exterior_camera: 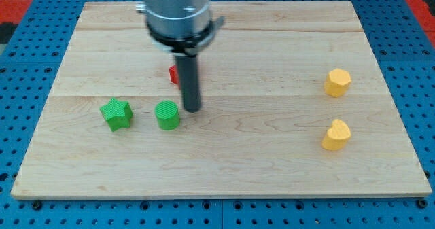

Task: Place the yellow hexagon below the center of the board

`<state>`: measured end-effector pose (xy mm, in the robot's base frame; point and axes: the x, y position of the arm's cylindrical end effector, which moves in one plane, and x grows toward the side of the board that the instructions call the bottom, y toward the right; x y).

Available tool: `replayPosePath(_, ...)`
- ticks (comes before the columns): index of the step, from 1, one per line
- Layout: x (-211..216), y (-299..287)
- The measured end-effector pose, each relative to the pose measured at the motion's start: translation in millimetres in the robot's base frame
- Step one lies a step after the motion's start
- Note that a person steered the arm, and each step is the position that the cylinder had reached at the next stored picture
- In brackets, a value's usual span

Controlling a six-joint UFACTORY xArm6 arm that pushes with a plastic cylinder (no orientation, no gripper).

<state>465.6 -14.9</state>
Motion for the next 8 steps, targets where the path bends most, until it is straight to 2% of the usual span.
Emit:
replayPosePath(2, -2.9, 234.6)
replayPosePath(3, -28.6, 291.5)
replayPosePath(4, -50.1, 265.9)
replayPosePath(5, -48.3, 200.1)
replayPosePath(6, -10.0, 129.4)
replayPosePath(7, -6.6, 98.0)
replayPosePath(8, -34.3, 103.0)
